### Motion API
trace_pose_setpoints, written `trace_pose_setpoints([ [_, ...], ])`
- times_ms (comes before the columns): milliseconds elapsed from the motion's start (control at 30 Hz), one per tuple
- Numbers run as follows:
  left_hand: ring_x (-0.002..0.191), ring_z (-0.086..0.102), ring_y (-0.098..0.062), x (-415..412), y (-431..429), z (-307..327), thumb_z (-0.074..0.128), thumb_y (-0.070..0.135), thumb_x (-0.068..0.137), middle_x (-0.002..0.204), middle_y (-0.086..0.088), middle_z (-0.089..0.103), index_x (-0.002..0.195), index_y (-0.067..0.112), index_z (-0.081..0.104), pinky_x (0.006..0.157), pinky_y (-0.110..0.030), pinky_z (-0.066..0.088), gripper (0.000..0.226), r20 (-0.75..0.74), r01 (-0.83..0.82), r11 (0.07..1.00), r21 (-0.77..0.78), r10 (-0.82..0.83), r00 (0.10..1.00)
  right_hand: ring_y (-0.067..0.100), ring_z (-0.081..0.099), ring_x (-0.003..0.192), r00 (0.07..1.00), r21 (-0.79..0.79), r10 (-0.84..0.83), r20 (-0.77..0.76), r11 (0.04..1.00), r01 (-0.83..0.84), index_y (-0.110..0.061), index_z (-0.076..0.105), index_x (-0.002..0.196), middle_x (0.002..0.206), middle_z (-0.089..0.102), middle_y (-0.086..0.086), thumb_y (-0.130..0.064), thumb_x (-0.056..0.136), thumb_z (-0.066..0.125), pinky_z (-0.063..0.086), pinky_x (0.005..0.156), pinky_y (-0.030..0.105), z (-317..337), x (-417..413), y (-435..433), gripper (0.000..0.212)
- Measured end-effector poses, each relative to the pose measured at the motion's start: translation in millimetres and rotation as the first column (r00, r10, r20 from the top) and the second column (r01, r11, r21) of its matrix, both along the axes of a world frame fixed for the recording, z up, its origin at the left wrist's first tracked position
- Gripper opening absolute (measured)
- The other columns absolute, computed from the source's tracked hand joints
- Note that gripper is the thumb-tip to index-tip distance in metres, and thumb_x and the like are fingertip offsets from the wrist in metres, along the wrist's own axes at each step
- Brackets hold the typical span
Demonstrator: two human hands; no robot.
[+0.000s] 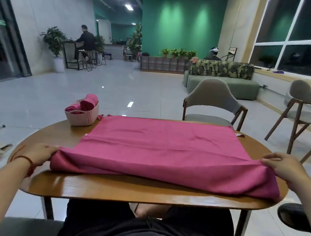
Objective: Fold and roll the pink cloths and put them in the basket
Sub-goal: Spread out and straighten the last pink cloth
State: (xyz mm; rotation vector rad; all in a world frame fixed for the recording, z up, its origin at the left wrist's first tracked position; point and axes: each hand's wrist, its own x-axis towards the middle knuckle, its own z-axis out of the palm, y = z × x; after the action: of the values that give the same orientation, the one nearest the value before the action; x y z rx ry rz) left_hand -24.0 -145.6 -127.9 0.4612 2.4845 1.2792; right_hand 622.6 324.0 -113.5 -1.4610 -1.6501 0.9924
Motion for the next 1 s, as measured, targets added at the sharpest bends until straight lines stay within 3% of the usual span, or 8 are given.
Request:
trace_pose_setpoints([
  [167,0.1,0.065,-0.035,-9,15,-10,0.066,0.068,0.081,0.11,-0.012,0.071,0.104,0.016,0.076,0.097,-0.048,0.055,0.058,-0.056,-0.125,0.99,-0.07,0.121,0.991,0.035,0.063,0.122,0.996,0.023,-0.089,0.028,0.996,0.089,-0.012,0.079,0.094,0.115,0.074,0.015,-0.013,0.087,0.087,0.049,0.106,0.049,-16,-1,0,0.01],
  [267,0.111,0.06,-0.034,1,27,-6,0.064,0.053,0.097,0.13,-0.015,0.066,0.123,0.009,0.072,0.103,-0.045,0.05,0.052,-0.04,-0.075,0.996,-0.042,0.073,0.997,0.032,0.063,0.118,0.999,0.001,-0.05,-0.006,0.999,0.05,-0.008,0.079,0.107,0.12,0.071,0.015,-0.014,0.094,0.081,0.052,0.102,0.047,-17,-6,-3,0.015],
  [367,0.115,0.06,-0.032,6,27,-8,0.07,0.045,0.097,0.13,-0.009,0.067,0.122,0.012,0.072,0.101,-0.045,0.05,0.041,0.079,-0.013,1.0,-0.014,0.014,0.997,0.03,0.067,0.11,0.999,-0.043,0.018,-0.047,0.999,-0.02,-0.01,0.078,0.11,0.123,0.072,0.017,-0.015,0.093,0.081,0.054,0.084,0.04,-16,-4,-7,0.018],
  [533,0.122,0.06,-0.031,1,15,-10,0.071,0.023,0.099,0.125,-0.011,0.069,0.123,0.008,0.071,0.101,-0.045,0.047,0.028,0.083,0.072,0.996,0.045,-0.075,0.994,0.026,0.076,0.103,0.987,-0.098,0.159,-0.021,0.982,-0.16,-0.018,0.08,0.11,0.105,0.081,0.01,-0.044,0.032,0.106,0.064,0.094,0.042,-19,16,-5,0.086],
  [667,0.118,0.065,-0.026,-8,6,-4,0.073,0.032,0.097,0.118,-0.007,0.073,0.123,0.015,0.075,0.1,-0.044,0.051,0.031,0.012,0.082,0.987,0.137,-0.084,0.996,0.031,0.071,0.114,0.99,0.015,0.141,0.013,0.99,-0.141,-0.016,0.082,0.106,0.102,0.081,0.01,-0.012,0.074,0.094,0.053,0.102,0.044,-8,15,-20,0.033],
  [800,0.114,0.067,-0.027,-14,5,9,0.077,0.043,0.093,0.113,-0.004,0.076,0.113,0.023,0.079,0.101,-0.046,0.053,0.028,-0.077,0.071,0.969,0.235,-0.054,0.996,0.025,0.068,0.115,0.994,0.126,0.103,-0.031,0.987,-0.099,-0.022,0.084,0.103,0.103,0.08,0.005,-0.017,0.085,0.089,0.053,0.108,0.049,6,21,-17,0.02],
  [933,0.099,0.068,-0.027,-21,2,28,0.076,0.059,0.087,0.111,-0.007,0.075,0.113,0.023,0.078,0.095,-0.044,0.053,0.045,-0.179,0.039,0.946,0.322,0.02,0.984,0.026,0.071,0.108,0.985,0.216,0.122,-0.121,0.972,-0.094,-0.02,0.081,0.111,0.103,0.08,0.008,-0.017,0.092,0.082,0.062,0.081,0.021,34,25,-14,0.019],
  [1000,0.099,0.066,-0.024,-21,3,39,0.074,0.071,0.08,0.111,-0.005,0.075,0.113,0.026,0.078,0.097,-0.044,0.051,0.056,-0.187,0.034,0.921,0.388,0.043,0.981,0.027,0.072,0.103,0.979,0.25,0.127,-0.157,0.964,-0.085,-0.018,0.081,0.108,0.102,0.079,0.01,-0.019,0.092,0.082,0.06,0.077,0.018,49,29,-12,0.016],
])
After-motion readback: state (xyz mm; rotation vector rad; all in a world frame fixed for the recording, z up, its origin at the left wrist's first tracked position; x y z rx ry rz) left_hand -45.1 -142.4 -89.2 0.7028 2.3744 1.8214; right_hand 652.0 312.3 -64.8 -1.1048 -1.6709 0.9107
